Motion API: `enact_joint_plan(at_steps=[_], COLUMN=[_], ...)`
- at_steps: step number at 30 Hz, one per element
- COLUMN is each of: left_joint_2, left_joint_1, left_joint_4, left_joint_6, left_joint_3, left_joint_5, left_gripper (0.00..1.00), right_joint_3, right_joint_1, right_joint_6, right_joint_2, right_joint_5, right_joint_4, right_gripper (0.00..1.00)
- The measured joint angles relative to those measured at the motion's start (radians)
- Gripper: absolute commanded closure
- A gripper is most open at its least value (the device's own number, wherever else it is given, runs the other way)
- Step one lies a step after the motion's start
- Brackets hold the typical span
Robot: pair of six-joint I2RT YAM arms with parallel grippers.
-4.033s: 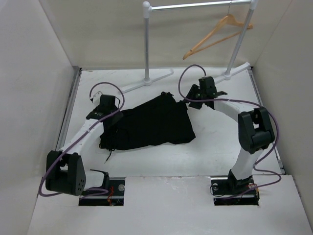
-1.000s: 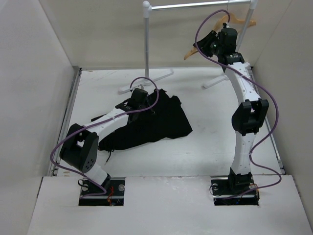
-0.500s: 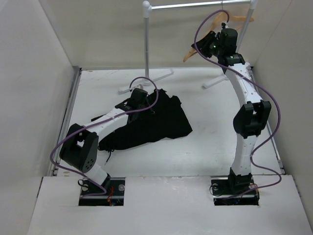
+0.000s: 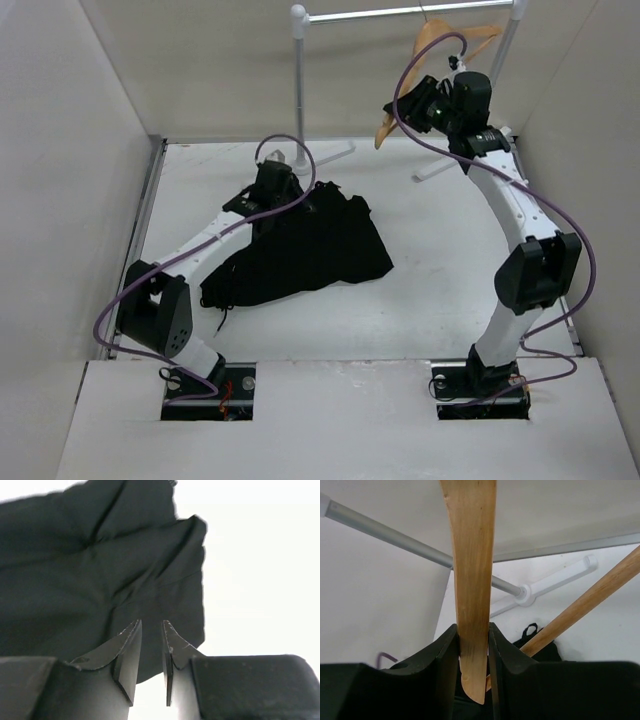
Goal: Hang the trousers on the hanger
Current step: Pick up the hanger from the clothesline.
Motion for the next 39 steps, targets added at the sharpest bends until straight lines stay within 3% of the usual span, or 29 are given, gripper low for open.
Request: enact_joint_plan(at_steps=[5,11,27,39], left_joint_2=[-0.006,-0.005,0.154,0.200], left_joint_1=[0.012,0.013,-0.098,-0.212], left_joint_4=[-0.014,-0.022,-0.035,-0.038], left_joint_6=[0.003,0.008,0.054,0.135], left_joint_3=[0.138,0.295,0.627,0.682], left_joint_5=[0.016,0.046,0.069,0.060], left_gripper=[0.70,0.49,0.40,0.38], right_joint_3=[-0.140,-0.247,-0.518,-0.805], right_joint_1=[0.000,0.000,0.000,0.076], right_joint_6=[-0.002,-0.004,-0.010,0.014], right_joint_2=[-0.069,-0.139,-0.358,-0.503], right_joint_5=[0.000,-0.023,-0.101,-0.109], right_joint_4=[0.045,0.094,0.244,0.248], right_gripper=[0.86,0.86,0.87,0.88])
